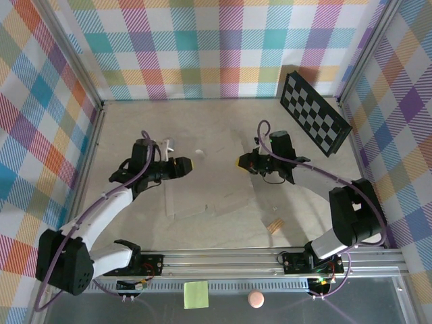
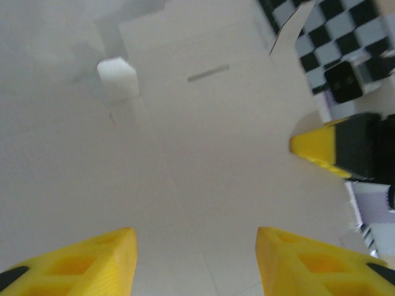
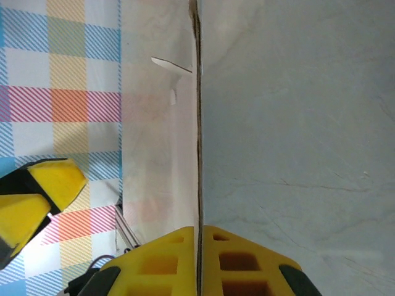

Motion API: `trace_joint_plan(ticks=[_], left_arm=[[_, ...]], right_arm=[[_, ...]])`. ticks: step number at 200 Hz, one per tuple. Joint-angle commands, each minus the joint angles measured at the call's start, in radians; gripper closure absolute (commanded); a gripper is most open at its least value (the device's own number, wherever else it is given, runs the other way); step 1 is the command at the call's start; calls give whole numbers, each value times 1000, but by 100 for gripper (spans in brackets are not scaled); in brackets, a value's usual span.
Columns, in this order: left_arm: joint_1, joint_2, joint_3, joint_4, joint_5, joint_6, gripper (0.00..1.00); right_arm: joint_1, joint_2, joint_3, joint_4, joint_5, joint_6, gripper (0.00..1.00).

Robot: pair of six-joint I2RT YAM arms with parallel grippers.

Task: Fold the paper box

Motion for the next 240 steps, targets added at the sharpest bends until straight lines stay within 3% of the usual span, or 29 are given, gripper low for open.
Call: trace_joint_plan(ticks=[1, 37, 69, 141, 179, 240], left_arm=[[-35, 31, -38, 18, -37, -3, 49], [-90, 77, -114, 18, -74, -2, 51], [-119, 137, -158, 66, -43, -8, 56], [-194, 278, -200, 147, -26, -24, 66], [-210, 303, -232, 209, -26, -54, 69], [-221, 320, -249, 257, -13, -74, 70]], right_arm=[[-7, 2, 5, -32, 1, -84, 100], [-7, -5, 50, -243, 80, -231, 100], [12, -8, 111, -404, 170, -330, 100], [160, 46, 315, -704, 487, -474, 100], [258, 110, 408, -790, 603, -494, 100], [361, 201, 495, -842, 664, -497, 100]])
